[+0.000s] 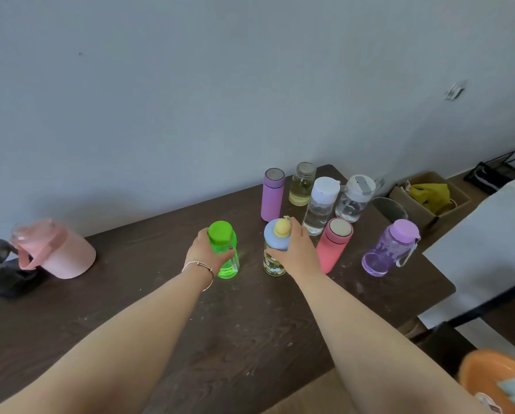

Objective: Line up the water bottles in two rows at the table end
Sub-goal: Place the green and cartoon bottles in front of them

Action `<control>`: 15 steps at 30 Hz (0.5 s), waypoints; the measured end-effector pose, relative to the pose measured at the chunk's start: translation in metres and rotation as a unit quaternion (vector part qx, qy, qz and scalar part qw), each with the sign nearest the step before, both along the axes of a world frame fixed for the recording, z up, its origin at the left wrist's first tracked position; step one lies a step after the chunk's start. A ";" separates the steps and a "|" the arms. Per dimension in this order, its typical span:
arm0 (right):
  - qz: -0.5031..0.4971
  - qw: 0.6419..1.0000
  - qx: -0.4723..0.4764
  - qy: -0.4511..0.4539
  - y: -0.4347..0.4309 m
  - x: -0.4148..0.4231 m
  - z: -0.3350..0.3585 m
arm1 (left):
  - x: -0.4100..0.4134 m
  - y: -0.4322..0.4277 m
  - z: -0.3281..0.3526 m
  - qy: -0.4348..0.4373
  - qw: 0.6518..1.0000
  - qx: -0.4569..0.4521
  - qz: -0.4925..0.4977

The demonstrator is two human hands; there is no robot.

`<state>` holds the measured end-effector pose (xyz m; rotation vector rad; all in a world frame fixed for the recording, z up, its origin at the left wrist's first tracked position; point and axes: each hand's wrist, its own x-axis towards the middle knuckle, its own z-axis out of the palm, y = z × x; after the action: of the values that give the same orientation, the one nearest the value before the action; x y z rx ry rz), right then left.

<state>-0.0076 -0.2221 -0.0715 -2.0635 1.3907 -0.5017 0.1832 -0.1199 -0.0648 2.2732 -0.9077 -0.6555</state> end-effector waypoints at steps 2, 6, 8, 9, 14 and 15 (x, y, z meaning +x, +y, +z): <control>-0.005 1.000 -0.003 -0.013 -0.001 0.000 -0.005 | 0.000 -0.002 -0.004 0.024 1.000 -0.012 0.016; -0.010 0.999 -0.012 -0.031 -0.002 -0.001 -0.011 | -0.004 -0.006 -0.011 0.059 0.997 -0.033 0.030; -0.009 0.999 -0.013 -0.034 -0.003 -0.002 -0.012 | -0.004 -0.008 -0.014 0.061 0.997 -0.033 0.035; -0.009 0.999 -0.015 -0.037 -0.003 -0.002 -0.013 | -0.003 -0.008 -0.016 0.058 0.997 -0.032 0.038; -0.005 0.999 -0.031 -0.043 -0.005 -0.004 -0.017 | -0.002 -0.007 -0.023 0.042 0.997 -0.048 0.050; -0.006 0.999 -0.032 -0.044 -0.005 -0.004 -0.017 | -0.003 -0.007 -0.023 0.041 0.996 -0.052 0.055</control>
<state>-0.0115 -0.2272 -0.0881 -2.0583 1.3515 -0.6416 0.1798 -0.1264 -0.0882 2.1695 -0.7548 -0.6333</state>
